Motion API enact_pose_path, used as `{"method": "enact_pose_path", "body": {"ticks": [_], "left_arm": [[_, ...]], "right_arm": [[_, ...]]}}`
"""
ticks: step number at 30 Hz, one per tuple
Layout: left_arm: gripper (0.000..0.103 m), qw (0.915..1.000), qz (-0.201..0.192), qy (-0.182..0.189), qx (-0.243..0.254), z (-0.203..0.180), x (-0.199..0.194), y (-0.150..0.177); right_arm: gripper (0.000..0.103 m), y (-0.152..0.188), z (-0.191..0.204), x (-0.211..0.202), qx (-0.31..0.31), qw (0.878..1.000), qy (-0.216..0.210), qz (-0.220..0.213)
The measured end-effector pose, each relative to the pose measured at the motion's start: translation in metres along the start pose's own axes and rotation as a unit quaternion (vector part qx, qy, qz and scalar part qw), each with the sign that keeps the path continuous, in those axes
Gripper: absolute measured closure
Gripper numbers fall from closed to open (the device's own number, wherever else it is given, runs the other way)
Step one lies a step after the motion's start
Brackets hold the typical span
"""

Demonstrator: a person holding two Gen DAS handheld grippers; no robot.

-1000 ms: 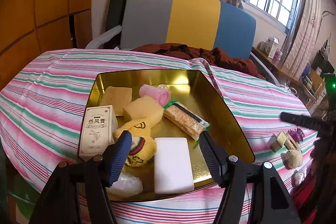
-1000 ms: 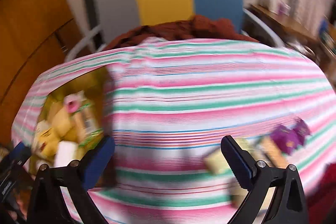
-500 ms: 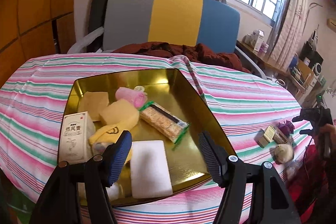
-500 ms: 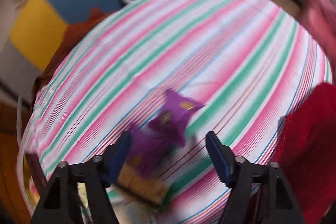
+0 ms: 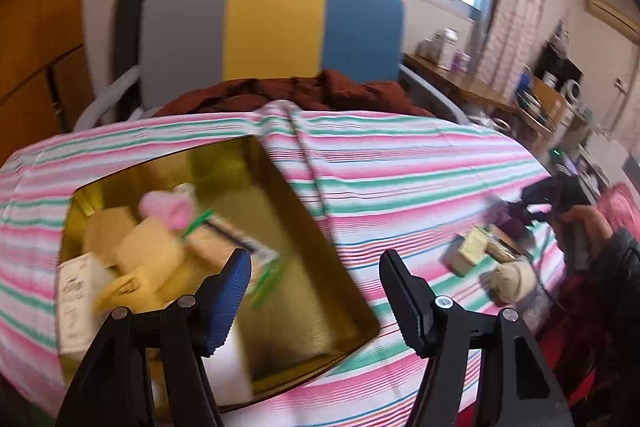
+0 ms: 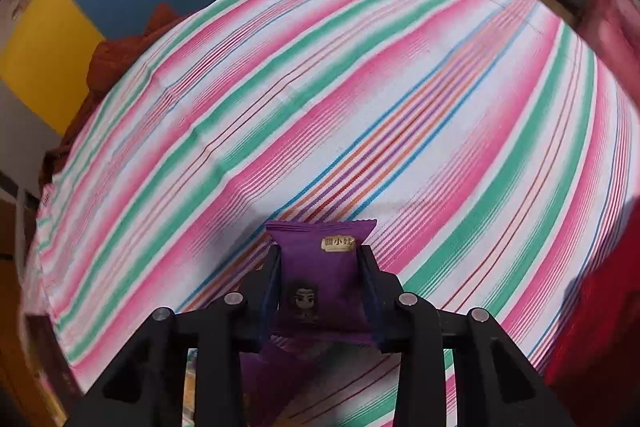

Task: Organize objects
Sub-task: 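Grasp the purple snack packet with the right gripper while the left gripper grasps the green-and-yellow box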

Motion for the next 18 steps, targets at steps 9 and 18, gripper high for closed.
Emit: {"method": "enact_pose_path", "body": {"ticks": [9, 18], "left_arm": [[0.036, 0.9938, 0.047, 0.049, 0.088, -0.085, 0.046, -0.016], [0.038, 0.9721, 0.120, 0.081, 0.185, -0.151, 0.112, -0.006]], "right_arm": [[0.067, 0.002, 0.017, -0.009, -0.060, 0.997, 0.034, -0.018], [0.067, -0.002, 0.018, -0.006, -0.070, 0.997, 0.024, -0.022]]}}
Point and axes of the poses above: each gripper's, at about its wrist camera, not at the fingertips, and x roughly the way its jaws point, z to its left, y to its underside, the point moved 7 cm from there along x, roughly the way its jaws point, and after that the axes turned 7 degrees about z, right-handed, at the moved point
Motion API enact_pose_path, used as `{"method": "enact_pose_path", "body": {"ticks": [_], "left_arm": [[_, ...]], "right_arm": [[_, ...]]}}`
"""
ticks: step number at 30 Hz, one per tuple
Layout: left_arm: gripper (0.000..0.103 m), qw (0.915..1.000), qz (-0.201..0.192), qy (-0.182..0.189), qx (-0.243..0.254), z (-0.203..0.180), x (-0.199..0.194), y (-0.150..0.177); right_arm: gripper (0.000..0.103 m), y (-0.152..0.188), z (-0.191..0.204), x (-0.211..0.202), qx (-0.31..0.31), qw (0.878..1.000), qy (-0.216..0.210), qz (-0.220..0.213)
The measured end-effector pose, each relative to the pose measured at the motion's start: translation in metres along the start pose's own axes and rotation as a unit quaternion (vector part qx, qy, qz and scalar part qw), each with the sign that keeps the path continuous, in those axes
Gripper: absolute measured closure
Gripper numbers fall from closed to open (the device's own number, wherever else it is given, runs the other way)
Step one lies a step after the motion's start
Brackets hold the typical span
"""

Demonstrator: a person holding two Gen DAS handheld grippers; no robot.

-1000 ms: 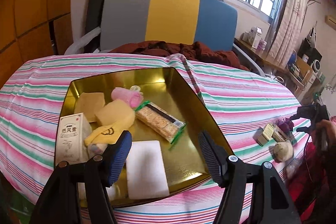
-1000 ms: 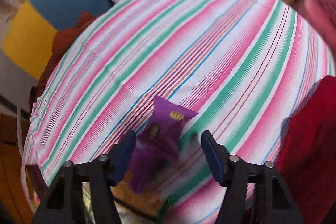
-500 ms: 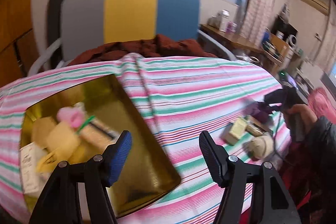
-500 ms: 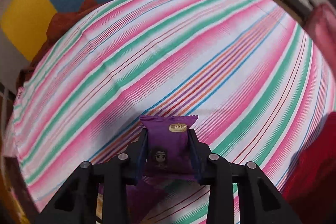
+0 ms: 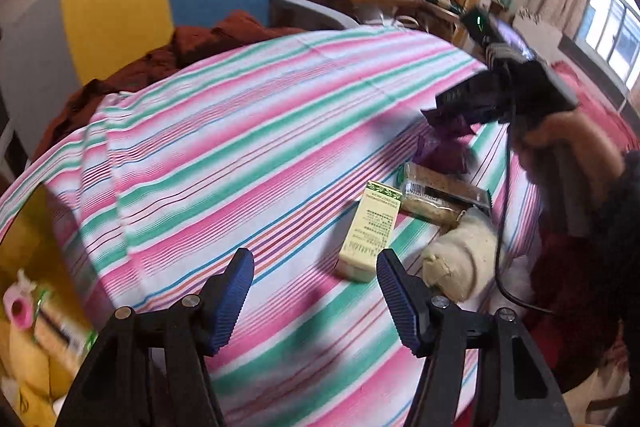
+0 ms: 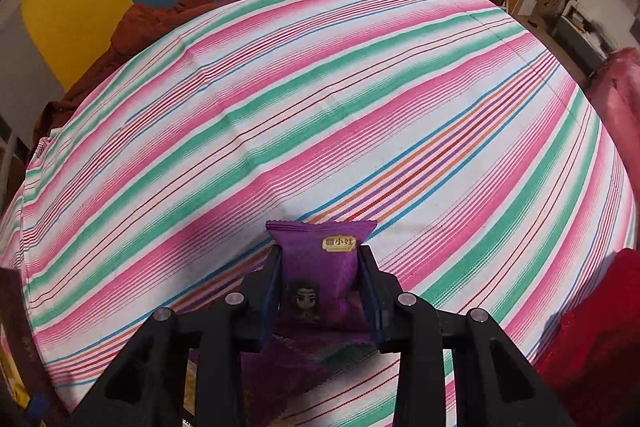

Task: Organize objects
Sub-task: 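Grasp the purple snack packet with the right gripper while the left gripper grasps the green-and-yellow box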

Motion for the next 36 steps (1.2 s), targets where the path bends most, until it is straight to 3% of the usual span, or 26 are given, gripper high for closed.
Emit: {"method": "enact_pose_path", "body": {"ticks": [9, 10, 14, 24, 32, 36], "left_arm": [[0.040, 0.9957, 0.038, 0.029, 0.079, -0.030, 0.044, -0.014], [0.043, 0.9954, 0.040, 0.029, 0.082, -0.031, 0.048, -0.015], [0.073, 0.9951, 0.055, 0.040, 0.072, -0.031, 0.062, -0.017], [0.073, 0.9990, 0.027, 0.032, 0.017, -0.020, 0.055, -0.003], [0.073, 0.9987, 0.014, 0.025, -0.042, 0.001, 0.031, 0.016], [0.073, 0.9983, -0.016, 0.017, -0.053, 0.008, 0.001, 0.021]], "right_arm": [[0.067, 0.005, 0.023, -0.004, -0.043, 0.999, -0.030, -0.009], [0.067, 0.007, 0.025, -0.004, -0.049, 0.998, -0.027, -0.008], [0.067, 0.010, 0.027, -0.002, -0.056, 0.998, -0.020, -0.004], [0.067, -0.006, 0.034, -0.006, -0.046, 0.997, -0.052, -0.034], [0.067, -0.005, 0.078, -0.018, -0.116, 0.986, -0.106, -0.063], [0.067, 0.003, 0.094, -0.024, -0.150, 0.979, -0.118, -0.068]]}}
Point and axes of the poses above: each gripper's, at about its wrist camera, not at the fingertips, and x roughly the way its jaws point, z to its left, y to its underside, the point moved 7 cm from there along x, roughly the way its jaws point, and after that the axes turned 7 degrees about z, right-handed, at the moved point
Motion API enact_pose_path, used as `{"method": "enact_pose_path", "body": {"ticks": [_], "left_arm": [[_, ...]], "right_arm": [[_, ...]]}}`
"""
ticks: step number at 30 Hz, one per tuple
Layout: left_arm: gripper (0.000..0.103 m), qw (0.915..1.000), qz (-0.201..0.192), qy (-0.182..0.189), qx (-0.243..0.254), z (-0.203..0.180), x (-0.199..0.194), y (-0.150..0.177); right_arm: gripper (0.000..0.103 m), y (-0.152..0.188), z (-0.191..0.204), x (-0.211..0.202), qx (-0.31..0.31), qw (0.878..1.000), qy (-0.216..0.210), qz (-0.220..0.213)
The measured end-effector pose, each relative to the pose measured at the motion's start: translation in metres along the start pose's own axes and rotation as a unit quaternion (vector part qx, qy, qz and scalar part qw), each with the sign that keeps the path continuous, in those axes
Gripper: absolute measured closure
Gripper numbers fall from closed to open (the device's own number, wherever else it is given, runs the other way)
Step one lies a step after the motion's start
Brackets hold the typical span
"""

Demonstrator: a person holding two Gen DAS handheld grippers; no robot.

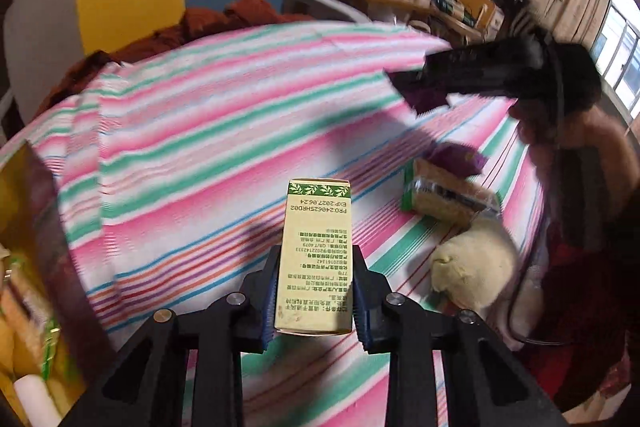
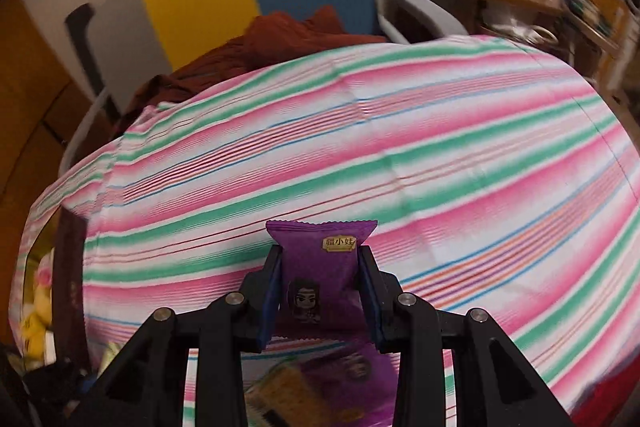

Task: Organize objects
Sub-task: 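Carry the purple packet and green box into the gold tray and release them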

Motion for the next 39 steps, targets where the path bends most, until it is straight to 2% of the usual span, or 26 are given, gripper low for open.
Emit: {"method": "enact_pose_path", "body": {"ticks": [10, 17, 21, 25, 30, 33, 36, 37, 39], "left_arm": [[0.073, 0.9960, -0.063, -0.027, -0.056, 0.039, -0.070, 0.014], [0.073, 0.9836, -0.097, -0.069, -0.135, 0.106, -0.118, 0.044], [0.073, 0.9735, -0.100, -0.090, -0.185, 0.145, -0.126, 0.065], [0.073, 0.9645, -0.105, -0.098, -0.222, 0.172, -0.130, 0.077], [0.072, 0.9577, -0.114, -0.105, -0.242, 0.191, -0.134, 0.083], [0.061, 0.9541, -0.113, -0.109, -0.256, 0.200, -0.132, 0.083], [0.059, 0.9487, -0.117, -0.108, -0.273, 0.209, -0.133, 0.087], [0.059, 0.9469, -0.117, -0.110, -0.278, 0.211, -0.135, 0.090], [0.058, 0.9461, -0.119, -0.106, -0.282, 0.212, -0.138, 0.095]], "right_arm": [[0.067, 0.013, 0.019, 0.002, -0.038, 0.999, 0.010, 0.018], [0.067, 0.018, 0.058, -0.017, -0.080, 0.997, 0.012, 0.017], [0.067, 0.022, 0.104, -0.033, -0.120, 0.993, -0.009, 0.009], [0.067, 0.034, 0.165, -0.045, -0.160, 0.986, -0.050, 0.004], [0.067, 0.049, 0.243, -0.049, -0.207, 0.973, -0.100, 0.010], [0.067, 0.051, 0.283, -0.044, -0.217, 0.969, -0.119, 0.015], [0.060, 0.047, 0.319, -0.039, -0.208, 0.966, -0.153, 0.018], [0.053, 0.045, 0.327, -0.037, -0.207, 0.966, -0.154, 0.016], [0.052, 0.048, 0.339, -0.035, -0.216, 0.966, -0.141, 0.014]]}}
Point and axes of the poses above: each gripper's, at about its wrist camera, not at the fingertips, and x roughly the way its jaws point, z to its left, y to its underside, the point moved 7 cm from there along x, roughly the way its jaws point, and after that the axes turned 7 degrees about z, right-handed, at the moved point
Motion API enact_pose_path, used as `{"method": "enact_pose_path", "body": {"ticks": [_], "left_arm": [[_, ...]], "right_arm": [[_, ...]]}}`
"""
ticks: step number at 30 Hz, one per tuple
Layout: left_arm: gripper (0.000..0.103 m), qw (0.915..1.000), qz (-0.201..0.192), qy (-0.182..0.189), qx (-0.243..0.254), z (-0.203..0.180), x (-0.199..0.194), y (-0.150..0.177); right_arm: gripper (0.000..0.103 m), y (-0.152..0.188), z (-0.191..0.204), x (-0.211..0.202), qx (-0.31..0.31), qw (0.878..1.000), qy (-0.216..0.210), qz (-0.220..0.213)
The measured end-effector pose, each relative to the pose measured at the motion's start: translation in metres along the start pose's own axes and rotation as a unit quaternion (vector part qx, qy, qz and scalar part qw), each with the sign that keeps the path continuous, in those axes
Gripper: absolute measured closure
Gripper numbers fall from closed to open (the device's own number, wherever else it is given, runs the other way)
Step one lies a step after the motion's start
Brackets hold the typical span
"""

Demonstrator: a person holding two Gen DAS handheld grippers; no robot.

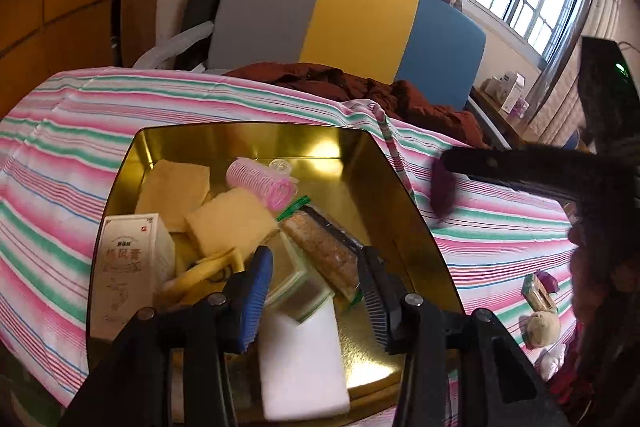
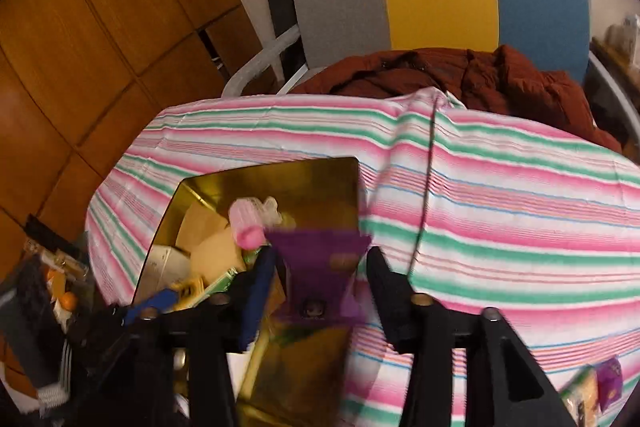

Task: Organize objects
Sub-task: 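Carry the purple packet and green box into the gold tray and release them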

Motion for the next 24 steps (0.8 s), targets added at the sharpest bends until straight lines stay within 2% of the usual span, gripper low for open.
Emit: {"method": "enact_pose_path", "body": {"ticks": [3, 9, 15, 24], "left_arm": [[0.058, 0.9999, -0.005, -0.015, 0.000, 0.009, -0.007, 0.005], [0.058, 0.9992, -0.010, -0.039, -0.005, 0.020, -0.017, 0.015], [0.058, 0.9978, -0.018, -0.062, -0.017, 0.028, -0.026, 0.022], [0.058, 0.9953, -0.044, -0.086, -0.013, 0.029, -0.043, 0.023]], "right_arm": [[0.052, 0.009, 0.013, 0.004, -0.014, 1.000, 0.001, 0.006], [0.043, 0.045, 0.023, 0.007, -0.029, 0.999, 0.027, 0.018], [0.034, 0.068, 0.030, 0.009, -0.047, 0.997, 0.052, 0.016], [0.028, 0.081, 0.035, -0.007, -0.054, 0.993, 0.100, -0.024]]}}
Point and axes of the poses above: each gripper's, at about its wrist camera, not at the fingertips, and x roughly the way its jaws point, z to its left, y to its underside, the point moved 7 cm from there along x, roughly the way its jaws point, and after that the axes turned 7 degrees about z, right-handed, at the moved point
